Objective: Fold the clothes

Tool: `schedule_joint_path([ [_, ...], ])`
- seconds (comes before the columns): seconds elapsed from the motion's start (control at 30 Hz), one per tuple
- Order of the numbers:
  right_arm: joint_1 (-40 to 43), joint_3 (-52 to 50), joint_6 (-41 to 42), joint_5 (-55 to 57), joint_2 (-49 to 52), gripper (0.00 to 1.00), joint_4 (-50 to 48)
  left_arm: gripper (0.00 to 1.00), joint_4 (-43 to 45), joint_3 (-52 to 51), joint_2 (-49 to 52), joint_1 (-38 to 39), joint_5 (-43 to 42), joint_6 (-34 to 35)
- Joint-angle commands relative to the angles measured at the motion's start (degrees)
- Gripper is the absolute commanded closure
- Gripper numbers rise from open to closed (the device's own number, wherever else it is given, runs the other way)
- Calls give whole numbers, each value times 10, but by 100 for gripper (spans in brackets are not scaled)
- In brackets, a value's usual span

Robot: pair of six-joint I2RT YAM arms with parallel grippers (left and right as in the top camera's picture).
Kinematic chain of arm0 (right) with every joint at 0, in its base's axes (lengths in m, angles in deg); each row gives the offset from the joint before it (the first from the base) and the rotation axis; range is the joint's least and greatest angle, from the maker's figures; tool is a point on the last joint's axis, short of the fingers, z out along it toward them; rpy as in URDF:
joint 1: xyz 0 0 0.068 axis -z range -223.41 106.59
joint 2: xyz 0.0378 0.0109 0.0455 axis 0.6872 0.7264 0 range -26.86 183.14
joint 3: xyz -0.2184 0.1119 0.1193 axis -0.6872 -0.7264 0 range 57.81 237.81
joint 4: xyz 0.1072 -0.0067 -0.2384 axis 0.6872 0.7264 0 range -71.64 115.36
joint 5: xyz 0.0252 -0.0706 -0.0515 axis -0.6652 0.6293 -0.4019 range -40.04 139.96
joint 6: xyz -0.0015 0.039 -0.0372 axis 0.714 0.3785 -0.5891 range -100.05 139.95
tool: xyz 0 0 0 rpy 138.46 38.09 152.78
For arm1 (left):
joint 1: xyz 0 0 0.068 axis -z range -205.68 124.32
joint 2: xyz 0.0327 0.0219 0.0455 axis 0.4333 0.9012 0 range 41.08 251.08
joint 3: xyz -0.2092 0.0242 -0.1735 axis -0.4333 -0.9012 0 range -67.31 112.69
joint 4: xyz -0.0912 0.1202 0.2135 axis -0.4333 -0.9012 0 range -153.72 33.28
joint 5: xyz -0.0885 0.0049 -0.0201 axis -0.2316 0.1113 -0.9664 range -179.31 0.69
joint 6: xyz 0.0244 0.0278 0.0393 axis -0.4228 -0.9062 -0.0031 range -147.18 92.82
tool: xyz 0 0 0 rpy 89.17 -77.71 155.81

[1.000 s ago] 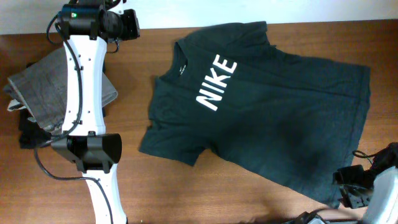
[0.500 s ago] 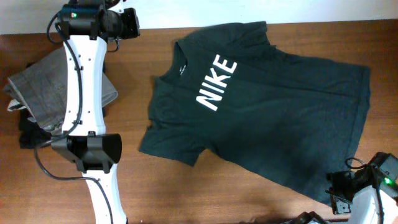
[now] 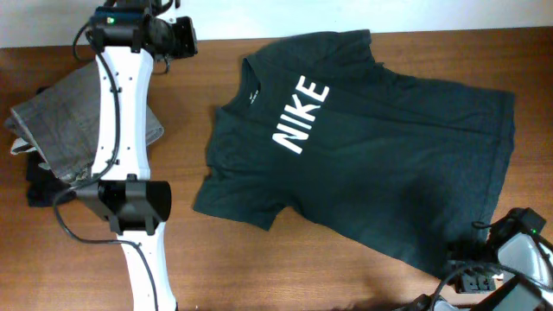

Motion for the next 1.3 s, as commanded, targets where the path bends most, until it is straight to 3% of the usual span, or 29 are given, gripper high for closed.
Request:
schedule_joint_path([
  [0.0,-4,-11,8,33,40,38,-18,72,-10,-2,12,0,-6,-11],
  [0.23,-4,-11,-6,33,56,42,-28,71,-65,-2,12,-14,-9,34],
  [0.57,-4,-11,-8,28,56,41,-24,67,-203,-18,13,-24,-38,28],
  [1.0,-4,-10,-10,31,56,37,-34,64,-222,-128,-19,-1,-40,16],
  [1.27,-5,-10,-21,30,56,37,-39,64,-215,-246,-122,56,85,62],
])
